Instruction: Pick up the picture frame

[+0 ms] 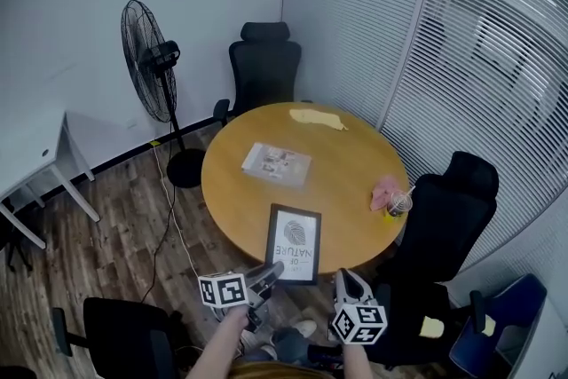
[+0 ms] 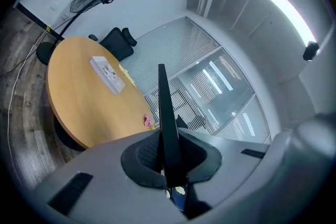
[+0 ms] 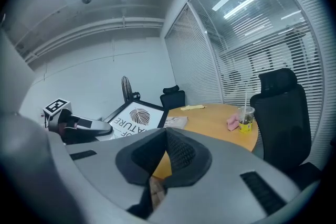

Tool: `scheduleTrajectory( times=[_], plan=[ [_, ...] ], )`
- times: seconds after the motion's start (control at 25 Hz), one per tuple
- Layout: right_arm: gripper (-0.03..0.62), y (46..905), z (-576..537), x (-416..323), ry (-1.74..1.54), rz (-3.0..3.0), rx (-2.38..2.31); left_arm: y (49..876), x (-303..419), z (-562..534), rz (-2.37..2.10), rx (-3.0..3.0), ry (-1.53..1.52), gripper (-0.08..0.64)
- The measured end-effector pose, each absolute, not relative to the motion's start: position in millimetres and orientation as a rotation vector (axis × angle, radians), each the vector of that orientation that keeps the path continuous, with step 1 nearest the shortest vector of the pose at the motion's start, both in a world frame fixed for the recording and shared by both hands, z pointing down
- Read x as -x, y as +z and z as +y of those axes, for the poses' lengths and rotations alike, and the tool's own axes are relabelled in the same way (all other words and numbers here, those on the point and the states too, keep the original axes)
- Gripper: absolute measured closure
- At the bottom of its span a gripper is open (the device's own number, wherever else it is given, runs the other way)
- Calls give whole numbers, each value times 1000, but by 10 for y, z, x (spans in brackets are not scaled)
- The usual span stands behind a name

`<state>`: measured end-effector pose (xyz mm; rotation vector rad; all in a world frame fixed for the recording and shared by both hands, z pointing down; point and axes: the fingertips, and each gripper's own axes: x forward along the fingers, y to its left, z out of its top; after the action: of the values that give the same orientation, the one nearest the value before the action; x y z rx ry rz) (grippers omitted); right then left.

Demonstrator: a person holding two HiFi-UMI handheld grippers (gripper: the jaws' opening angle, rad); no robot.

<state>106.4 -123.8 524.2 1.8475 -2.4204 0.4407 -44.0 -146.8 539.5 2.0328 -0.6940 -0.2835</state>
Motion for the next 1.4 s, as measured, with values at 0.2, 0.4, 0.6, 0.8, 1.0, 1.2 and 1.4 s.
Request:
scheduleTrajectory(
  times=[0.2,0.4,0.6,0.8,1.0,1.2,1.4],
  plan=[
    [580,5270,-1214,-1092,452,-2404,-1855,5436,408,-1474,-682,-2019,-279,506],
    [580,5261,-1220,-1107,440,-2395,-1858,5438,377,-1471,-671,-2016,-274,506],
    [580,5247,-1264,-1111,435,-2399,-1853,5478,361,-1476,-666,-2005,-264,506],
    [580,5264,-1261,-1090,435,-2398,-1842,5475,367,-1472,-665,-2005,-264,506],
    [580,5293,-1265,-1078,434,-2392,-1830,5479,368,-1491,-665,-2004,-265,506],
    [580,5291,-1275,-1113,436,-2391,-1836,5472,346,-1515,-665,-2005,-267,506],
    [580,5305,-1265,-1124,446,-2389,-1841,5475,353,-1514,-662,-2001,-267,506]
  ],
)
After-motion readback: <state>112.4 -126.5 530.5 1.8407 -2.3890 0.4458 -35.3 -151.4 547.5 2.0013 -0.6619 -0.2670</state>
